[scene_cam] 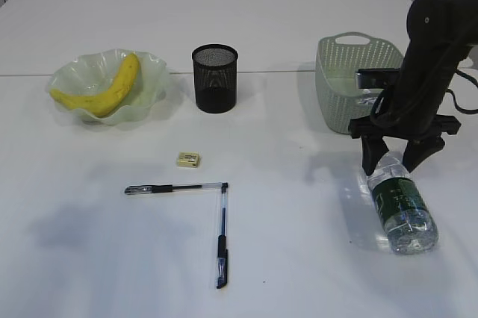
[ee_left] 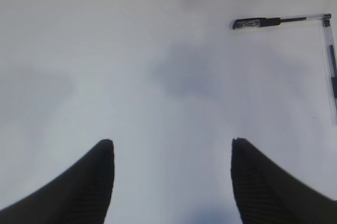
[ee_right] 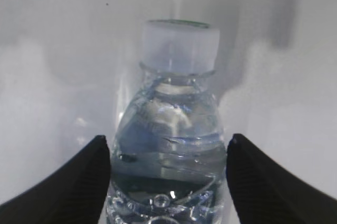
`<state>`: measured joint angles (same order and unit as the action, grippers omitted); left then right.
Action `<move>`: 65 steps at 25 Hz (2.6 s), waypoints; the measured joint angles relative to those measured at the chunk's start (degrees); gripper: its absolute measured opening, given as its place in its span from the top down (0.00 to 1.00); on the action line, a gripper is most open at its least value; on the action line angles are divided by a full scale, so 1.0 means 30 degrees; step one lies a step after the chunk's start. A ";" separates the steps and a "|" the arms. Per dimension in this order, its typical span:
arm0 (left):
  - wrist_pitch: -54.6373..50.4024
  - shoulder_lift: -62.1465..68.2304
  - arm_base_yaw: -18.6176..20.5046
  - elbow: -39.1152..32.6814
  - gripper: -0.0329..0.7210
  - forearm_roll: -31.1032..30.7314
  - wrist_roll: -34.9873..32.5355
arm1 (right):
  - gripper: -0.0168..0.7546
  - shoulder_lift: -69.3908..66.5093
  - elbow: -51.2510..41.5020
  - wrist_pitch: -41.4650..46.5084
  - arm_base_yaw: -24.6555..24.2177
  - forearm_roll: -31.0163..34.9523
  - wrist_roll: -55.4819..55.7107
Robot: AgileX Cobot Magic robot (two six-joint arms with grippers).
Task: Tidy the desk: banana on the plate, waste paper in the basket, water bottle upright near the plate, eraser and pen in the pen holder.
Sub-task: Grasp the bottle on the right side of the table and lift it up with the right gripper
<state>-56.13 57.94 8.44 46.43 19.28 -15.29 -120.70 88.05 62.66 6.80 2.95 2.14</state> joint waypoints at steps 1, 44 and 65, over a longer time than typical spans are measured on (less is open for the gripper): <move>0.0000 0.0000 0.0000 0.0000 0.30 0.0000 0.0000 | 0.33 -0.0044 0.0000 -0.0046 0.0000 0.0000 0.0000; 0.0000 0.0000 0.0000 0.0000 0.30 0.0640 0.0000 | 0.49 -0.0871 0.0232 -0.0051 0.0000 0.0964 -0.0323; 0.0000 0.0000 0.0000 0.0000 0.30 0.1241 0.0000 | 0.49 0.7092 -0.0142 0.0348 0.0000 0.1004 -0.1179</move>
<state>-56.13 57.94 8.44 46.43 23.00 -15.29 -99.43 87.62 63.71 6.80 5.96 -1.39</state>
